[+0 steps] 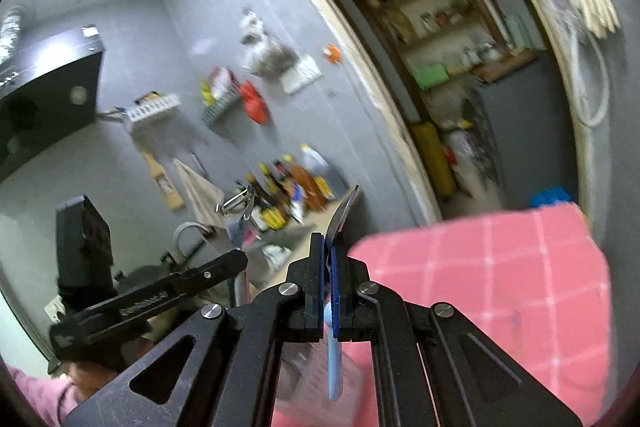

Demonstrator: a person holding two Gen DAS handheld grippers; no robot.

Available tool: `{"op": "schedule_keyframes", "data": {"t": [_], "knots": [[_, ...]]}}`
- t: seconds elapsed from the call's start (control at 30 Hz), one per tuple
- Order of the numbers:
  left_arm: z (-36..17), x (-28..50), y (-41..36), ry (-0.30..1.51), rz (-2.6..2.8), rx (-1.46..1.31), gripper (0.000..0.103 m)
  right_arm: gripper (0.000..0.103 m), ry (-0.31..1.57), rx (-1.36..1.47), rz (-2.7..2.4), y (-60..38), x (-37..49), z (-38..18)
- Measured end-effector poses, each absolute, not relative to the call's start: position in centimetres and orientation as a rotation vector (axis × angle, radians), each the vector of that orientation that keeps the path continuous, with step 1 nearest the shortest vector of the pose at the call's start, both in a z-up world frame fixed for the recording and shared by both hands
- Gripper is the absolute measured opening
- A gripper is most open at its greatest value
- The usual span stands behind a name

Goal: Organize utensils
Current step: 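Lift the blue-handled spoon with the right gripper while the left gripper carries the peeler to the caddy, then open the left gripper over the caddy while the right gripper releases the spoon into it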

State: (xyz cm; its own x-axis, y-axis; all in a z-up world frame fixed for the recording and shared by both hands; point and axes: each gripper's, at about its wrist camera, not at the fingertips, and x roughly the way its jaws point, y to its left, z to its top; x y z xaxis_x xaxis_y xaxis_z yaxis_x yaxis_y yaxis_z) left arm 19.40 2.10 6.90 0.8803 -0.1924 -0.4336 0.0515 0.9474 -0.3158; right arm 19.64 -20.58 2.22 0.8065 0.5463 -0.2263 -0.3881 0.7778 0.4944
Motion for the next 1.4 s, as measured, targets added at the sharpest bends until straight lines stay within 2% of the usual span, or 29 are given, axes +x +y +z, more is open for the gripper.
{"op": "schedule_keyframes", "data": {"t": [0.2, 0.57, 1.0, 1.17, 1.23, 1.3, 1.37, 1.4], "knots": [[4.9, 18.8, 5.8, 0.387, -0.038, -0.339, 0.018, 0.003, 0.366, 0.408, 0.586, -15.4, 21.0, 2.1], [0.1, 17.9, 5.8, 0.41, -0.063, -0.322, 0.018, 0.003, 0.552, 0.293, 0.611, -10.8, 21.0, -3.7], [-1.8, 17.4, 6.2, 0.525, -0.128, -0.289, 0.018, 0.004, 0.631, 0.274, 0.616, -10.4, 21.1, -4.4], [-1.4, 16.8, 6.8, 0.524, -0.145, -0.303, 0.028, 0.005, 0.65, 0.281, 0.621, -10.8, 20.8, -4.2], [-1.3, 16.6, 7.0, 0.521, -0.146, -0.313, 0.042, 0.006, 0.648, 0.284, 0.616, -11.2, 20.6, -4.0], [-1.0, 16.3, 7.2, 0.507, -0.145, -0.332, 0.045, 0.006, 0.64, 0.294, 0.61, -11.6, 20.4, -3.8], [-0.7, 16.1, 7.3, 0.503, -0.141, -0.339, 0.046, 0.011, 0.621, 0.304, 0.602, -12.1, 20.0, -3.3], [-0.5, 15.9, 7.1, 0.499, -0.14, -0.337, 0.052, 0.022, 0.611, 0.306, 0.595, -12.3, 19.8, -3.0]]}}
